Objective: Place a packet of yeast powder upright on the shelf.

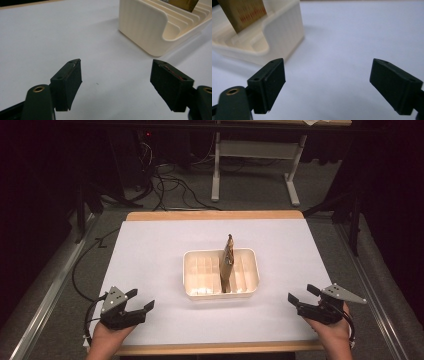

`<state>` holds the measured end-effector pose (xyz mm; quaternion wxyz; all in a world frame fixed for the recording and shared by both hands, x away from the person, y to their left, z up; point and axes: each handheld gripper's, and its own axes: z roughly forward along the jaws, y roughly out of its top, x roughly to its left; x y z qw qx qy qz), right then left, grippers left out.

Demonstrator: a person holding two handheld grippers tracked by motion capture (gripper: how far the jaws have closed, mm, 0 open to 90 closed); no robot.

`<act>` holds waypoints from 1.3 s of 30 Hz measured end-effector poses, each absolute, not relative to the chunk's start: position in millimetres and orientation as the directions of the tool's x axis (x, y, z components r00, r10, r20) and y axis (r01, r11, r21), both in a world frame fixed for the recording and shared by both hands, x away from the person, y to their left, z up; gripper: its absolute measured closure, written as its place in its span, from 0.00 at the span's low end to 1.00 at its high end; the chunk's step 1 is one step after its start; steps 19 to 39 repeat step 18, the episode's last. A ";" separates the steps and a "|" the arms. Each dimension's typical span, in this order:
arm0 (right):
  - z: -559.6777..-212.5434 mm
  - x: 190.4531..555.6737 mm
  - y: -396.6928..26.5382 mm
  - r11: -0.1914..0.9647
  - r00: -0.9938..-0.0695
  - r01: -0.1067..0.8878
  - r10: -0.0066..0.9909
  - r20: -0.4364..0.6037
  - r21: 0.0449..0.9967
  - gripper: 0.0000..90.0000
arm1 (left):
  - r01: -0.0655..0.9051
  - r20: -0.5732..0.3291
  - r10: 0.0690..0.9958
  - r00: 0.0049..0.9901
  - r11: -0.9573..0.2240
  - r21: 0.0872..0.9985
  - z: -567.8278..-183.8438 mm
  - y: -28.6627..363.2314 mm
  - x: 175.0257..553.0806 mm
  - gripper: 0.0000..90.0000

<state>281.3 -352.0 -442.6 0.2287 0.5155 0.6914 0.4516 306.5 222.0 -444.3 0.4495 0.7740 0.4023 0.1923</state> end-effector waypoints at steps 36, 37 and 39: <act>-454.2 289.4 -355.7 0.064 -0.352 0.530 0.924 0.151 0.846 0.16 | 0.433 -0.026 0.772 0.635 -0.328 0.840 -445.7 210.7 301.7 0.25; -454.2 289.4 -355.7 0.064 -0.352 0.530 0.924 0.151 0.846 0.16 | 0.433 -0.026 0.772 0.635 -0.328 0.840 -445.7 210.7 301.7 0.25; -454.2 289.4 -355.7 0.064 -0.352 0.530 0.924 0.151 0.846 0.16 | 0.433 -0.026 0.772 0.635 -0.328 0.840 -445.7 210.7 301.7 0.25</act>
